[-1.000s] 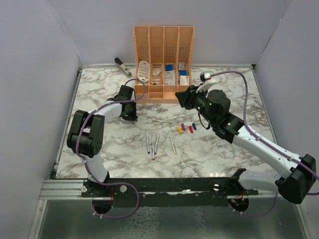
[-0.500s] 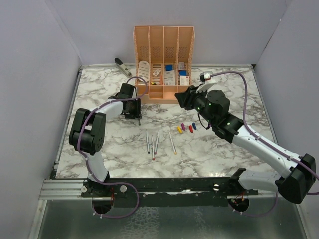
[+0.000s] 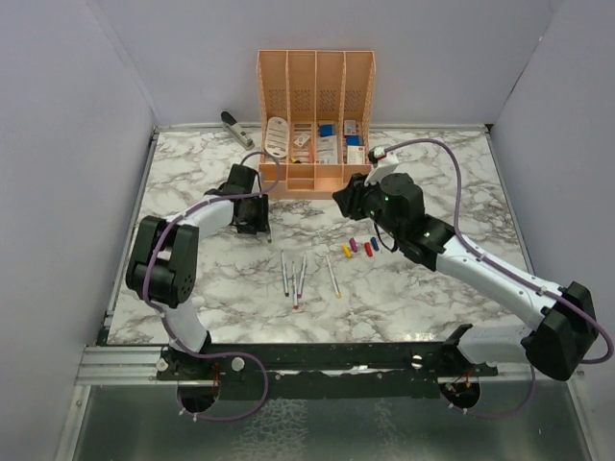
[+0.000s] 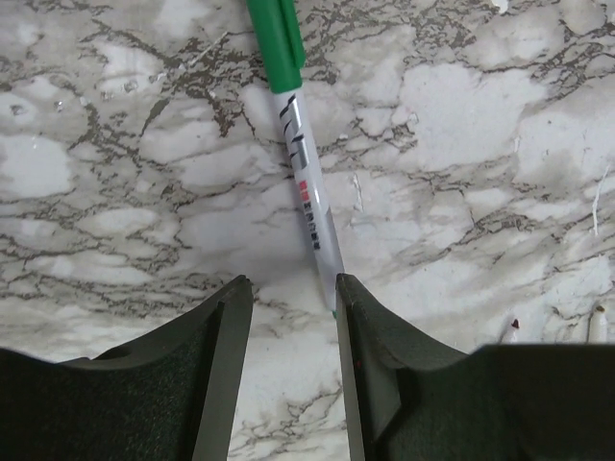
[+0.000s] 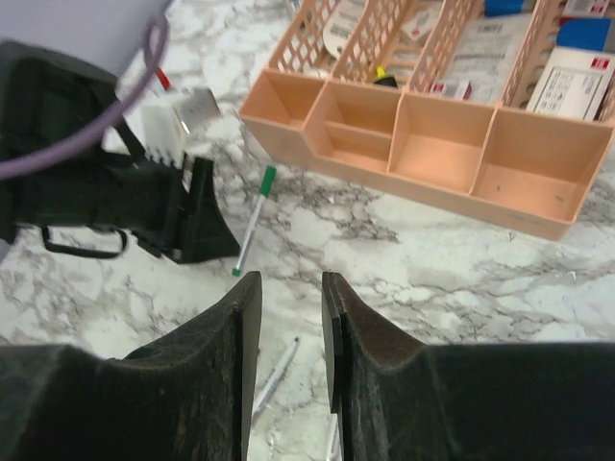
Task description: Insert the pens into the pen caps
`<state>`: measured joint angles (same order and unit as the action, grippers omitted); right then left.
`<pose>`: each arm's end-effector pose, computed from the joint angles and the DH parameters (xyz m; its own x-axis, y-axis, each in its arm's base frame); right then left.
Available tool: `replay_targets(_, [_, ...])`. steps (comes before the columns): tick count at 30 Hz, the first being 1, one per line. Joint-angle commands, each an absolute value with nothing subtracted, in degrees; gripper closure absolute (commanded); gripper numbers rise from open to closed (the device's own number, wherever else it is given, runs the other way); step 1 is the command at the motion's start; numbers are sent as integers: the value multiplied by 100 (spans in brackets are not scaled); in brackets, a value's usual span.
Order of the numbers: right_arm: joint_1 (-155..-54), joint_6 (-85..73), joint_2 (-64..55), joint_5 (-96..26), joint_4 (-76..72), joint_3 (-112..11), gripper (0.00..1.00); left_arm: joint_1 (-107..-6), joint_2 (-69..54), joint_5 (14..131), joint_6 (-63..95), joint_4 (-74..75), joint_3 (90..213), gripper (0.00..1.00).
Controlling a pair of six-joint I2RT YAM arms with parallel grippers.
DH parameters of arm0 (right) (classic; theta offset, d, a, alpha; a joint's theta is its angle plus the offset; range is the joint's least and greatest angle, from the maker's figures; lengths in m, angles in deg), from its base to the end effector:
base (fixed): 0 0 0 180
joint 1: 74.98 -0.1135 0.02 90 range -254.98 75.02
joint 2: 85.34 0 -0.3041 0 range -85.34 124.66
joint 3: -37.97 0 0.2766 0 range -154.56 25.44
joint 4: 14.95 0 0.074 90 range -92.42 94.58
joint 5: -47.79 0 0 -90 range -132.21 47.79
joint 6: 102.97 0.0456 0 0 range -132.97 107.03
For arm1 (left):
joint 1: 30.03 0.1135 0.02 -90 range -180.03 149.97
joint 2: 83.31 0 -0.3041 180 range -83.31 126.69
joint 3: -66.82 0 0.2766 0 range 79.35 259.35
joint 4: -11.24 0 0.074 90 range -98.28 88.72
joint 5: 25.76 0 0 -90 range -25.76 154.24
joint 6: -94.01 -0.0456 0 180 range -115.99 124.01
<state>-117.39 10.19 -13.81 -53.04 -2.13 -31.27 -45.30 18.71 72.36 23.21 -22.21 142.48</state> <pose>0.2381 0.2059 0.3599 -0.3848 0.1717 -0.9069 -0.4102 0.8484 0.3347 0.3756 -0.1092 0.1851 -0.8957 -0.0929 -0.4347 0.0367 0.9591 -0.2807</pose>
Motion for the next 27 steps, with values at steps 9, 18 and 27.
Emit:
replay_targets(9, [-12428, 732, -16, -4967, 1097, -3564, 67, -4512, 374, 7074, 2550, -2425, 13727, 57])
replay_targets(18, [-12927, 731, 1288, -4543, 1704, -4442, 60, -4333, 163, 6122, 2519, -2819, 13317, 54])
replay_targets(27, [-13131, 771, 2045, -4407, 1676, -4877, 57, -3799, -150, 6313, 2543, -2684, 12893, 54])
